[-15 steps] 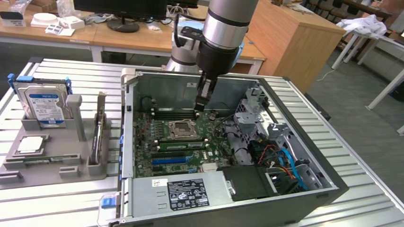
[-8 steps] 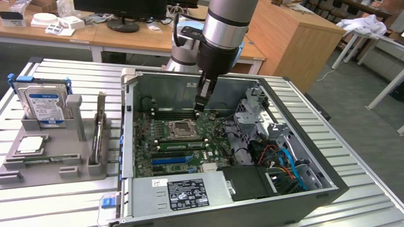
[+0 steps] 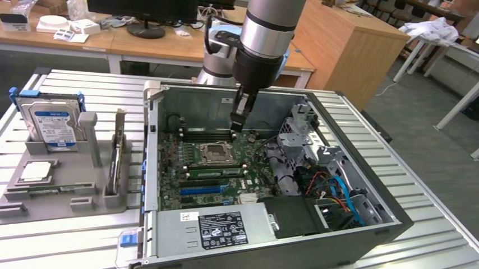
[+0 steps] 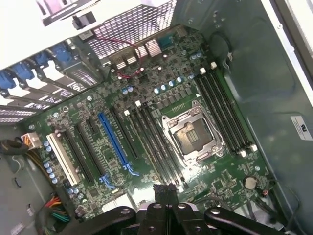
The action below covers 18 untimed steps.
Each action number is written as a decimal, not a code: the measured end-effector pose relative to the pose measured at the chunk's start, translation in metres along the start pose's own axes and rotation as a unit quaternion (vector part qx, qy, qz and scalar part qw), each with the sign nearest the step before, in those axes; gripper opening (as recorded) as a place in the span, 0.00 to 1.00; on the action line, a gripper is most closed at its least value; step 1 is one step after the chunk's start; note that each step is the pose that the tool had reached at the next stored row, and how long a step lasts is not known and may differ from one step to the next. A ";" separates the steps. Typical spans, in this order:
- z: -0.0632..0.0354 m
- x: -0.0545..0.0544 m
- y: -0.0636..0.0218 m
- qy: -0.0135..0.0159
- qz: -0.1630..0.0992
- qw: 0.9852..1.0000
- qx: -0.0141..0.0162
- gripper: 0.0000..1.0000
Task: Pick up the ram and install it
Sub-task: 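Press down the ram until it locks into place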
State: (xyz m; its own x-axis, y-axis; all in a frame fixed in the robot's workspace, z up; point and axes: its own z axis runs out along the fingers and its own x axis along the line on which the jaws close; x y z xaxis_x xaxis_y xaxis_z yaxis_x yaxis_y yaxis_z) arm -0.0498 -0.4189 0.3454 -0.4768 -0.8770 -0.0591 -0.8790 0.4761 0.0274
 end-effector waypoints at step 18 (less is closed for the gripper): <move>0.0000 0.000 0.0000 -0.002 0.077 0.997 0.004 0.11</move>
State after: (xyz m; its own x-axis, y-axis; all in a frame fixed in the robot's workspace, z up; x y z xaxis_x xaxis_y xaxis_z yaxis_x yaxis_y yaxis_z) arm -0.0498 -0.4189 0.3454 -0.6062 -0.7931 -0.0589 -0.7952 0.6058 0.0278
